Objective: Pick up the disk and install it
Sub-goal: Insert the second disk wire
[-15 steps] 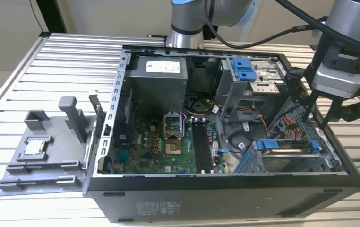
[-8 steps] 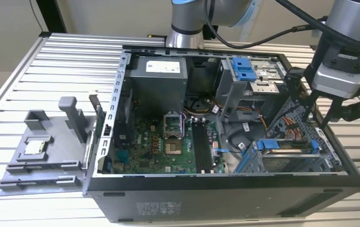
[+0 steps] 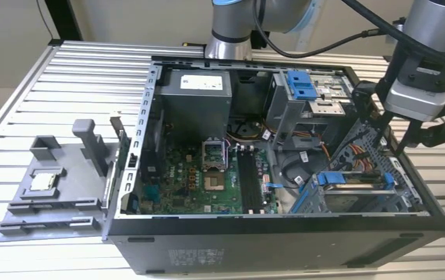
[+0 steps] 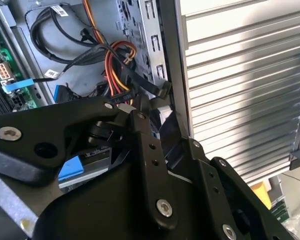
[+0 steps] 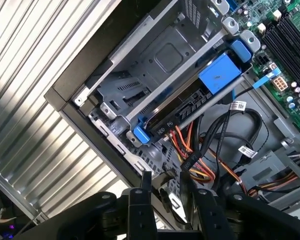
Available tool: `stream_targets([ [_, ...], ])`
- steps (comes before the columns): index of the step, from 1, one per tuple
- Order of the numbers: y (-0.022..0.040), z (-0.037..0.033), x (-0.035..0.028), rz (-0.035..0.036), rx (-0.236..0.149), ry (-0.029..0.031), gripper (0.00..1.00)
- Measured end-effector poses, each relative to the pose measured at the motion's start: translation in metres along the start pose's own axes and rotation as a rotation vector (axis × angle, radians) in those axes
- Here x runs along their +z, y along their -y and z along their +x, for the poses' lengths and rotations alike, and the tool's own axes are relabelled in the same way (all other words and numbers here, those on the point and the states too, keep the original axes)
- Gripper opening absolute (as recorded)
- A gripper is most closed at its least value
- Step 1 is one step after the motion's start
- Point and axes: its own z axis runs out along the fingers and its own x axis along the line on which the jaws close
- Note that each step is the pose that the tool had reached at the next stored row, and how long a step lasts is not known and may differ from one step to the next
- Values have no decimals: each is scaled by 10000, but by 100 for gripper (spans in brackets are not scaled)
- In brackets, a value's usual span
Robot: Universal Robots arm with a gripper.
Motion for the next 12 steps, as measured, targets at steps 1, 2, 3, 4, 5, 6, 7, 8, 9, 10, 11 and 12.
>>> stream_targets([
  [1, 5, -1, 1, 41, 0, -16, 100],
  [2, 10, -2, 2, 80, 1, -33, 100],
  [3, 14, -4, 4, 110, 3, -49, 100],
  [4, 19, -8, 6, 125, 3, -62, 100],
  [5, 25, -14, 10, 135, 2, -71, 100],
  [6, 31, -22, 15, 139, 0, -76, 100],
  [7, 36, -29, 22, 142, -2, -79, 100],
  [8, 41, -35, 29, 143, -4, -81, 100],
  [9, 44, -40, 33, 150, -5, -85, 100],
  [10, 46, -42, 35, 157, -6, -88, 100],
  [11, 46, -41, 36, 160, -7, -92, 100],
  [12, 46, -41, 36, 161, -7, -92, 100],
])
